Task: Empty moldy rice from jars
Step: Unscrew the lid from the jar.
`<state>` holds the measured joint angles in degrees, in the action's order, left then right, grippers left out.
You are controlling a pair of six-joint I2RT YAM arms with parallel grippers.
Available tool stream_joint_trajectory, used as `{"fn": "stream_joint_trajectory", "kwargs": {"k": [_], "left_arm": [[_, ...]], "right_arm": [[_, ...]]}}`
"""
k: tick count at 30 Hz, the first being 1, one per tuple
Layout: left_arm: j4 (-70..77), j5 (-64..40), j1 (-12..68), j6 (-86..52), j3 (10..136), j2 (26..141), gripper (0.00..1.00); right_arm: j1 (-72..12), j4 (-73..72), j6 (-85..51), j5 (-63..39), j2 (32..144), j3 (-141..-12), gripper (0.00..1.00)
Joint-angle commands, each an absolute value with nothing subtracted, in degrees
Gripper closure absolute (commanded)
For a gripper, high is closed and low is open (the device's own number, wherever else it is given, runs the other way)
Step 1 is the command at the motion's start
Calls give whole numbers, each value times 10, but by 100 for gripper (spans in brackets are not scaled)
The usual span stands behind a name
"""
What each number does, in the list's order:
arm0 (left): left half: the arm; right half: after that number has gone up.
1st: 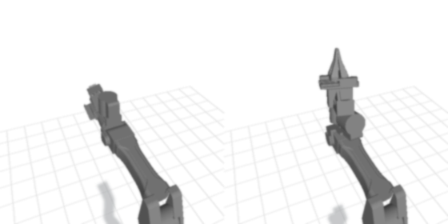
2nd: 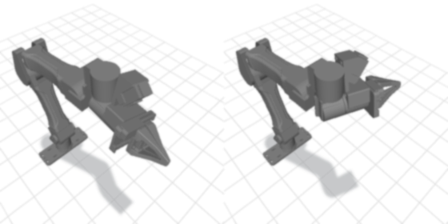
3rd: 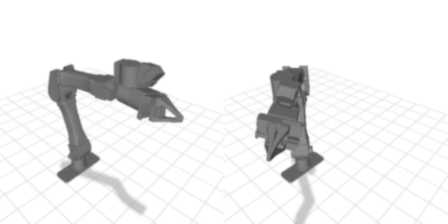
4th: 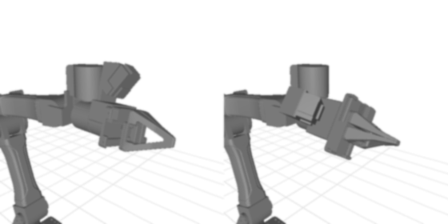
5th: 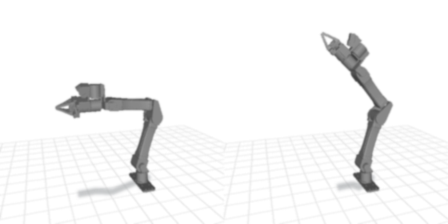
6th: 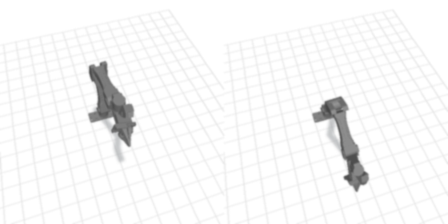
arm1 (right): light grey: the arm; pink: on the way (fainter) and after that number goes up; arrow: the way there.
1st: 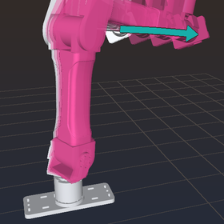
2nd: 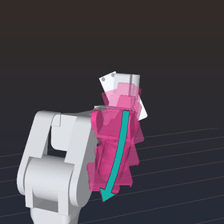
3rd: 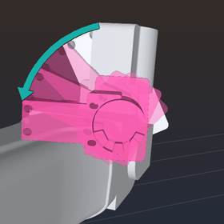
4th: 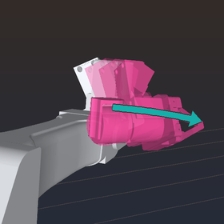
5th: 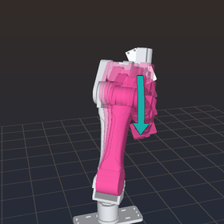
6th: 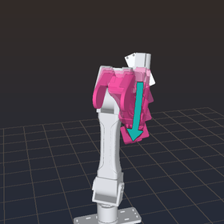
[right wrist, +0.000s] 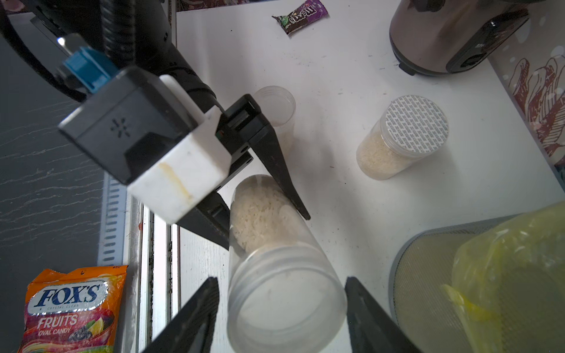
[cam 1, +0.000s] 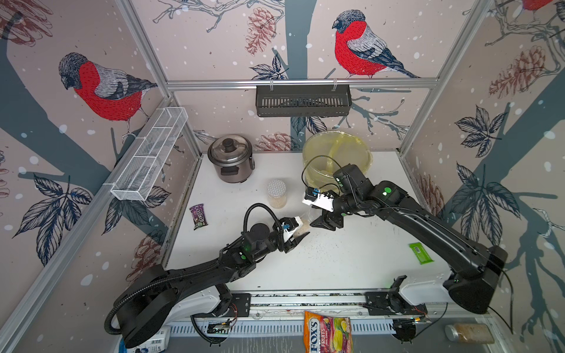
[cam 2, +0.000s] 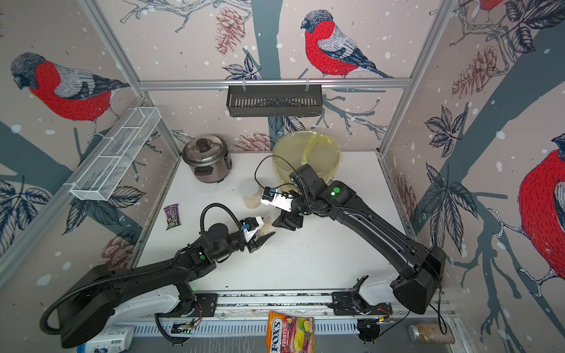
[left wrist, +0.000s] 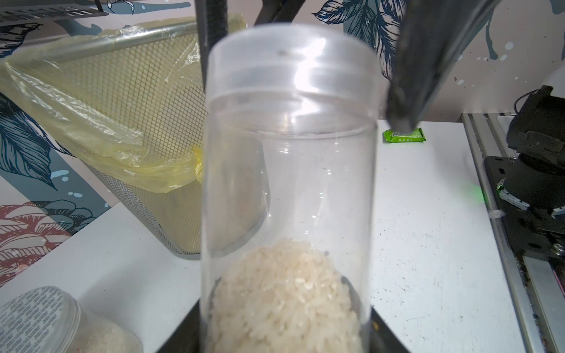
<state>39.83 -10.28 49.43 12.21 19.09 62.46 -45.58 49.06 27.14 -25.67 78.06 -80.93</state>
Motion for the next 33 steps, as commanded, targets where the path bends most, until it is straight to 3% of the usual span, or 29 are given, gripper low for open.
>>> {"fn": "stream_joint_trajectory", "kwargs": {"k": [1, 9, 10, 11, 12, 21, 27, 30, 33], "left_arm": [[422, -90, 490, 121, 192, 621, 100], [429, -91, 488, 118, 188, 621, 100], [430, -91, 489, 118, 187, 620, 100], [431, -91, 489, 119, 187, 619, 100], [431, -91, 489, 119, 186, 620, 100], [444, -86, 489, 122, 180, 609, 100], [449, -82, 489, 141, 185, 608, 100], [445, -83, 489, 157, 195, 616, 100], [444, -84, 489, 163, 200, 624, 100]], "right_arm": [[-457, 476, 267, -265, 772, -801, 33], [-452, 440, 252, -246, 743, -781, 22], [-450, 433, 249, -245, 736, -777, 19], [-448, 425, 244, -242, 729, -773, 4], [-447, 417, 240, -240, 723, -770, 0], [-432, 380, 98, -200, 687, -765, 0], [-421, 314, -146, -258, 668, -726, 0], [-447, 243, -298, -189, 615, -661, 0], [-447, 296, -406, -145, 610, -679, 0]]}}
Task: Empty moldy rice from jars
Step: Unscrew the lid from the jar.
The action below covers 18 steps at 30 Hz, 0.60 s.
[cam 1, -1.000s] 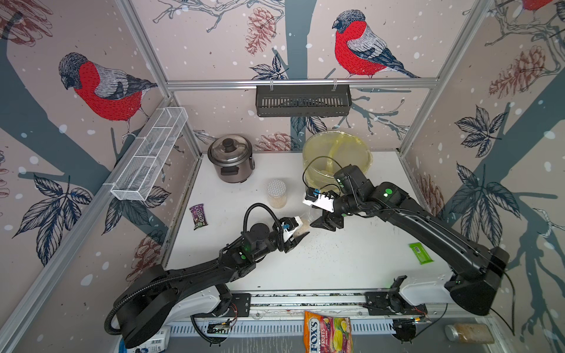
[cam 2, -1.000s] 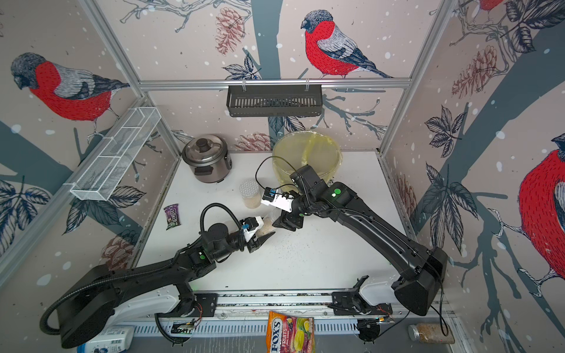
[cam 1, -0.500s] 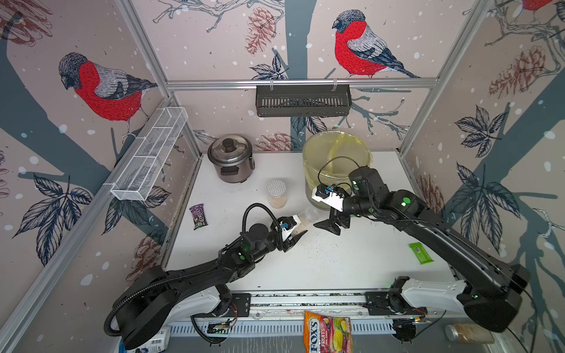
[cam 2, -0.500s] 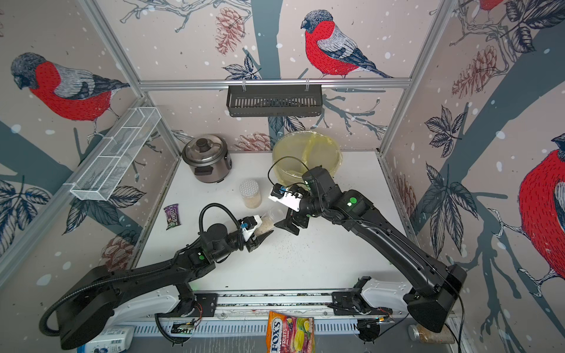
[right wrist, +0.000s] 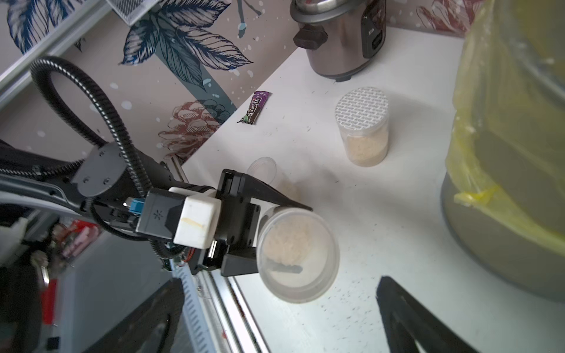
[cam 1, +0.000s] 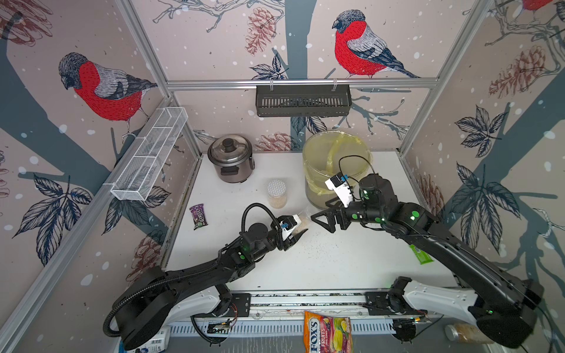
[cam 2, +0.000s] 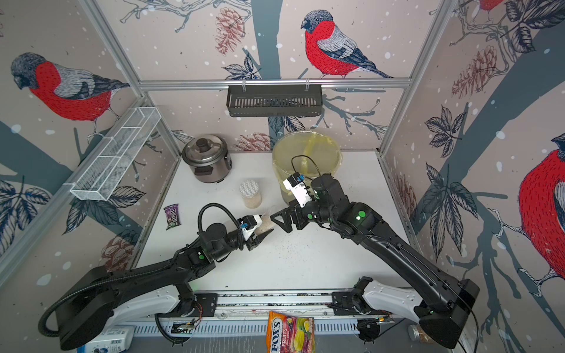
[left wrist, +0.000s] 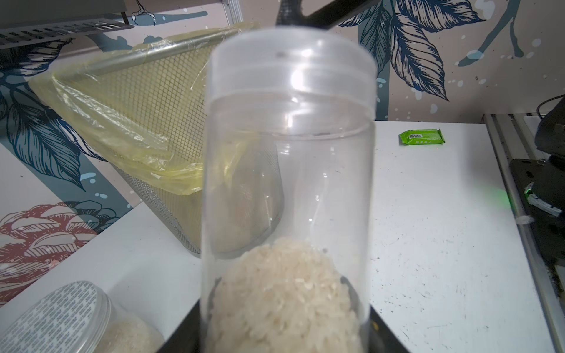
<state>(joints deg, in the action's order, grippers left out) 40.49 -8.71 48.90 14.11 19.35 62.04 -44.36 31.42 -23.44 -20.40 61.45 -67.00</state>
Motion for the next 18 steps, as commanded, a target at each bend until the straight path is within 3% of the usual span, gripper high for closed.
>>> {"fn": "stream_joint_trajectory", "kwargs": {"k": [1, 7, 18], "left_arm": [[447, -86, 488, 163, 200, 625, 100], [462, -85, 491, 162, 200, 629, 100], [461, -69, 499, 171, 194, 628, 100]], "right_arm": [[-451, 313, -440, -128, 610, -685, 0], [-467, 348, -560, -78, 609, -688, 0], [-479, 359, -557, -77, 641, -690, 0]]}}
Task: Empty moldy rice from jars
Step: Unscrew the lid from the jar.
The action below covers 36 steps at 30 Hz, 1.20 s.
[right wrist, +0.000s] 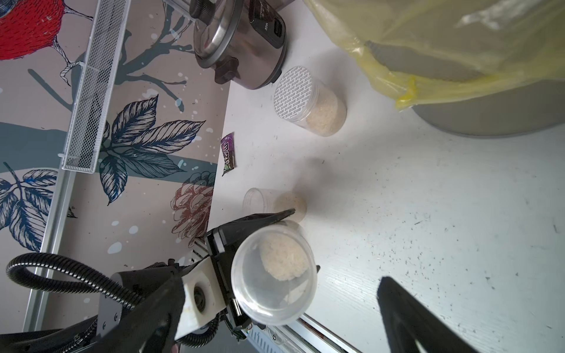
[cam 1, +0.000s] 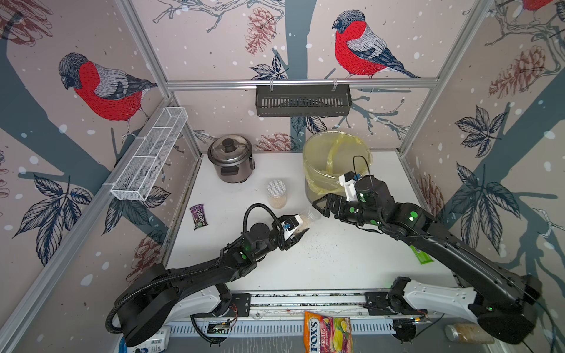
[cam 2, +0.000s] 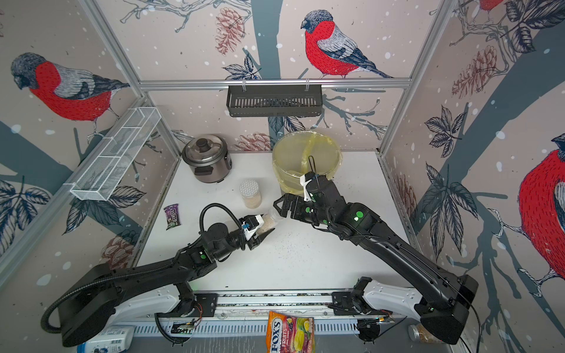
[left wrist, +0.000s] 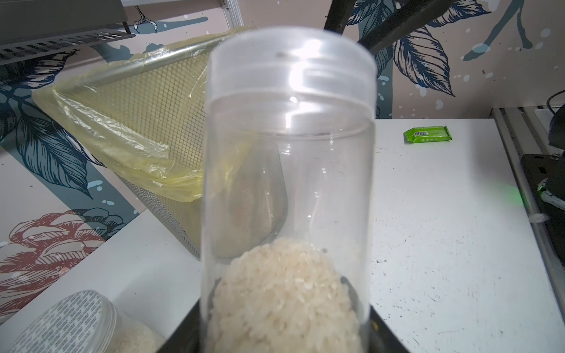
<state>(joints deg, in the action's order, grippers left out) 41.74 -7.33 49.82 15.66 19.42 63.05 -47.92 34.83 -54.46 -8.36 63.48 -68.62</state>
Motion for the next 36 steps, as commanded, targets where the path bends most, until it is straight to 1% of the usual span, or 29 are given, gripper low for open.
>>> {"fn": "stream_joint_trajectory", "kwargs": {"k": [1, 4, 10, 18, 20, 22, 36], "left_arm": [[459, -69, 500, 171, 195, 628, 100], [456, -69, 500, 173, 196, 628, 100], [448, -67, 500, 175, 196, 631, 100], [441, -64, 501, 179, 200, 636, 100], [441, -64, 501, 179, 200, 637, 100], [439, -65, 501, 180, 200, 637, 100], [439, -68, 501, 179, 200, 636, 100]], "right_arm": [[-478, 361, -560, -82, 644, -689, 1], [-480, 356, -561, -103, 658, -687, 5], [-487, 370, -548, -112, 685, -707, 12], [-491, 388, -530, -123, 708, -728, 16], [-492, 388, -529, -125, 710, -730, 19], [-492, 393, -525, -125, 713, -734, 24], [-492, 406, -498, -122, 730, -746, 26]]}}
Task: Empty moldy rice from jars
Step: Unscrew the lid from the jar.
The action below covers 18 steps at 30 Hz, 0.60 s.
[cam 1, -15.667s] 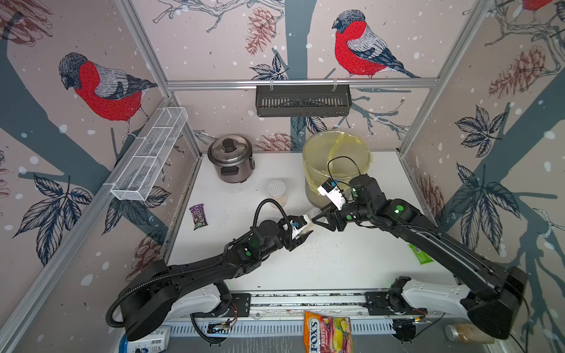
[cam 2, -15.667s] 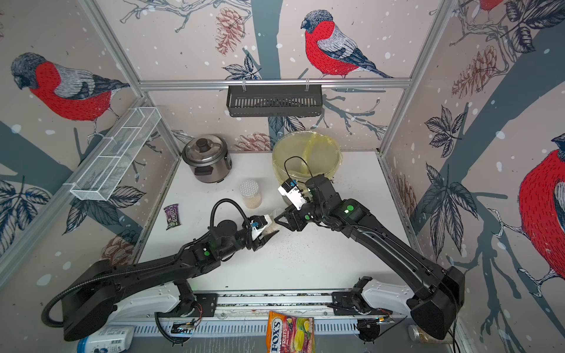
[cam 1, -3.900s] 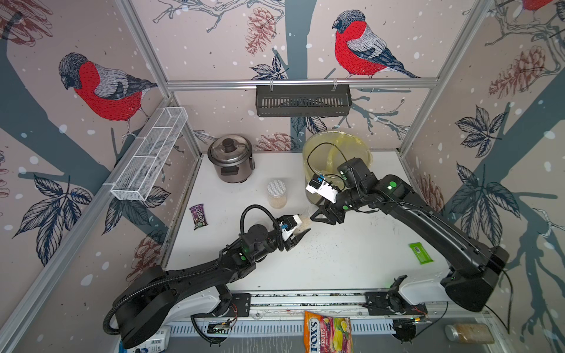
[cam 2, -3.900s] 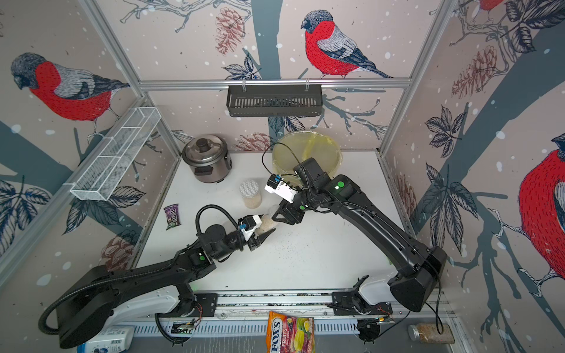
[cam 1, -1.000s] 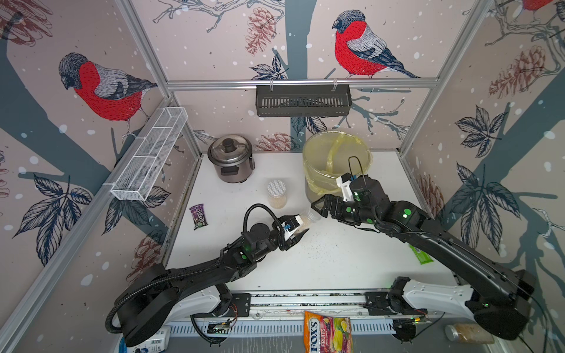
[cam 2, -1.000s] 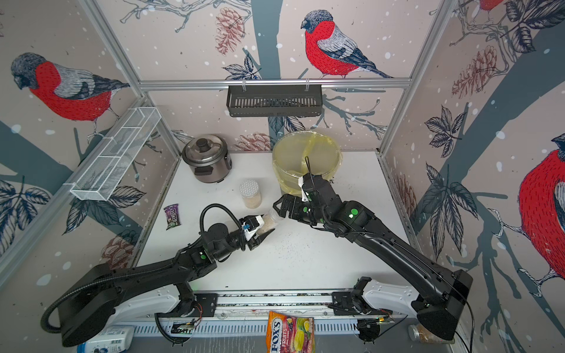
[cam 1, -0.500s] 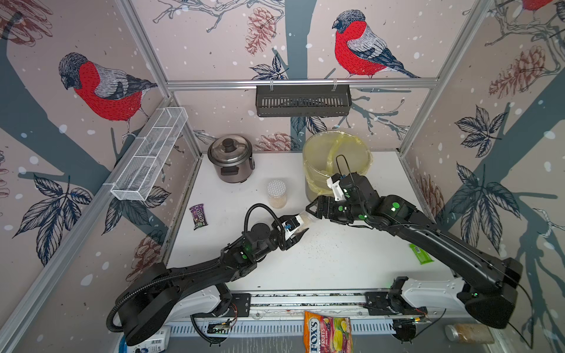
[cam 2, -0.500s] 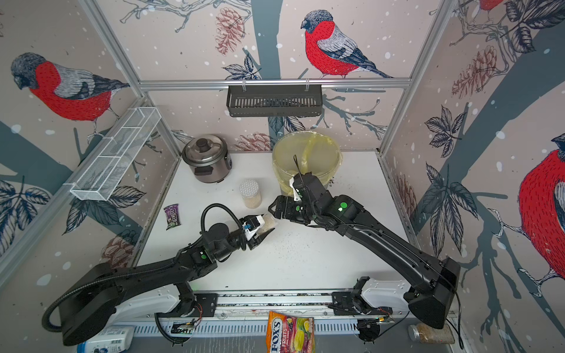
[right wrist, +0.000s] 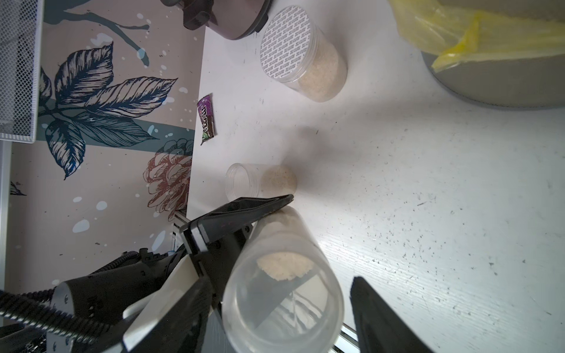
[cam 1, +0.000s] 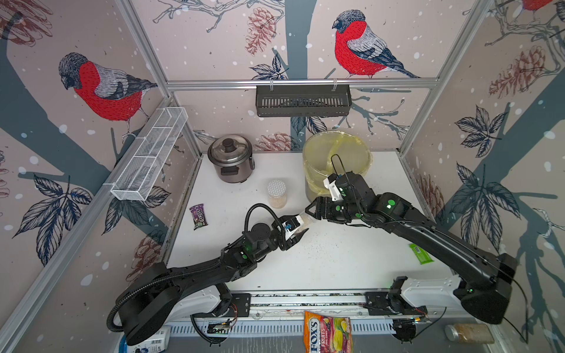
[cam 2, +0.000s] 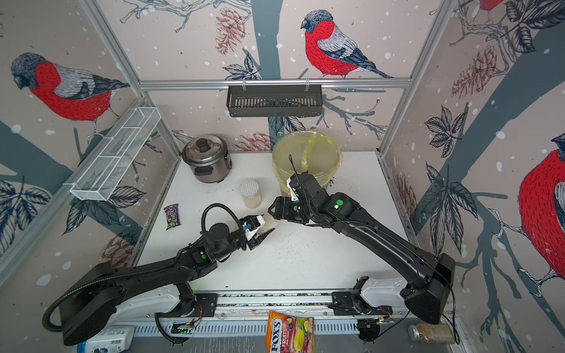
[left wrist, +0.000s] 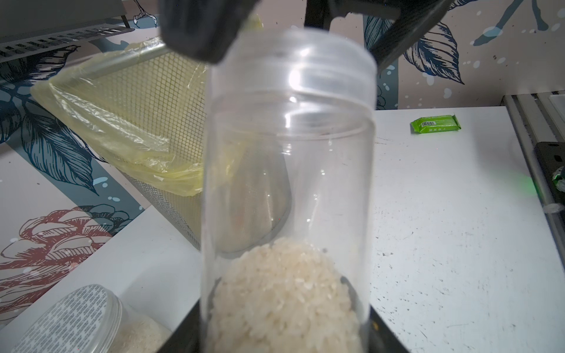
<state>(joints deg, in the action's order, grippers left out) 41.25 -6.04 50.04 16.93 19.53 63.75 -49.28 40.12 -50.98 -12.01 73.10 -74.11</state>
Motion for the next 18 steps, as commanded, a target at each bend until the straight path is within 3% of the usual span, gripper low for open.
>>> {"fn": "stream_joint_trajectory", "kwargs": {"k": [1, 8, 18], "left_arm": [[440, -68, 501, 180, 200, 636, 100], [440, -67, 501, 179, 199, 635, 100], [441, -63, 500, 177, 198, 637, 100]], "right_arm": [[-491, 406, -494, -123, 732, -746, 26], [-491, 397, -493, -131, 731, -738, 30], [-491, 388, -462, -165, 731, -733, 51]]}}
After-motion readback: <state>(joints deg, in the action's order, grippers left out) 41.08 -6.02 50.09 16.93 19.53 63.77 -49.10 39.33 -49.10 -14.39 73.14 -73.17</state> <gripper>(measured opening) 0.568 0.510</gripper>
